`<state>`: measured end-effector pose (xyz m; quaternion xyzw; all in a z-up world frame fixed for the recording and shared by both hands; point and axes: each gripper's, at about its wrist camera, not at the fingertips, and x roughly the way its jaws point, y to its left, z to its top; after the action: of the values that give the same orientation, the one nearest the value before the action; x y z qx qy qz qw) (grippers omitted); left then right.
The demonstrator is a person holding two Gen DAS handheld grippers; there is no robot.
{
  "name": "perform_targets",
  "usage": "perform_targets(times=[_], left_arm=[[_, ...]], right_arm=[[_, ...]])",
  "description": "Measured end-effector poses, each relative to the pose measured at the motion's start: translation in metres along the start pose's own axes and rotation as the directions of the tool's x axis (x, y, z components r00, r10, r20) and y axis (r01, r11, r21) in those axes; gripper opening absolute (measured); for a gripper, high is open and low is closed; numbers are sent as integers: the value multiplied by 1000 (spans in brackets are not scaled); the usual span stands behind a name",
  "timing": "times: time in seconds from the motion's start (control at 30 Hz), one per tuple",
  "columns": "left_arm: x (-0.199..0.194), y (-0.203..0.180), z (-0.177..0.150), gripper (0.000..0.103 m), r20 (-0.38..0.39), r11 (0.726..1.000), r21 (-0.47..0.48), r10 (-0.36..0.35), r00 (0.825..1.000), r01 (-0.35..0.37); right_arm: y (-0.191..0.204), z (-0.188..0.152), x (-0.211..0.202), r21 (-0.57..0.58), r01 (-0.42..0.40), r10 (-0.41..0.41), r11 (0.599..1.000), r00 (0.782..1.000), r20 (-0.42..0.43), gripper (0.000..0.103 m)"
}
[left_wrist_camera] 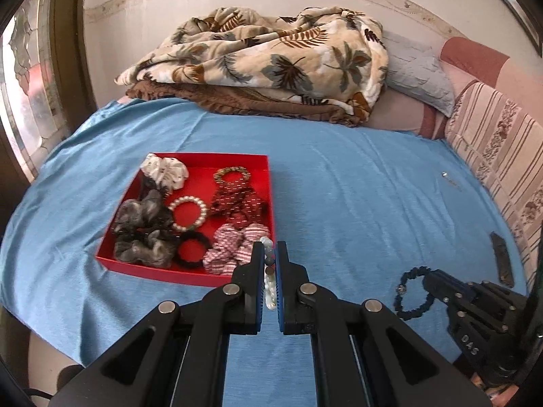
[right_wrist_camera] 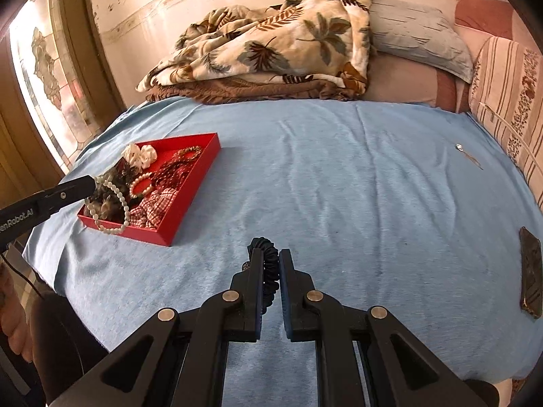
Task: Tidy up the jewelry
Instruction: 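Carry the pearl strand and black bracelet into the red tray and release both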
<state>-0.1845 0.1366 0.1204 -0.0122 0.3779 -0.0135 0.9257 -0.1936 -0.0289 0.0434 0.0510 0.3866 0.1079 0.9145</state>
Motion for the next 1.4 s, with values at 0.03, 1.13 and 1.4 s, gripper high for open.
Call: perform_targets(times=[0.03,1.13,1.4], left_arm=[[0,0,-1,6,2,1000,4,8,1000,-8],[11,21,-11,6,-43,999,-24,26,999,-27],[16,30,-10,6,-49,999,-31,32,998,-33]], right_arm=[[3,0,0,-4,0,0,1000,1000,-2,10],[30,-2,12,-39,-13,11,999,999,-52,10],[38,-2,17,-54,-13,9,998,998,-69,10]])
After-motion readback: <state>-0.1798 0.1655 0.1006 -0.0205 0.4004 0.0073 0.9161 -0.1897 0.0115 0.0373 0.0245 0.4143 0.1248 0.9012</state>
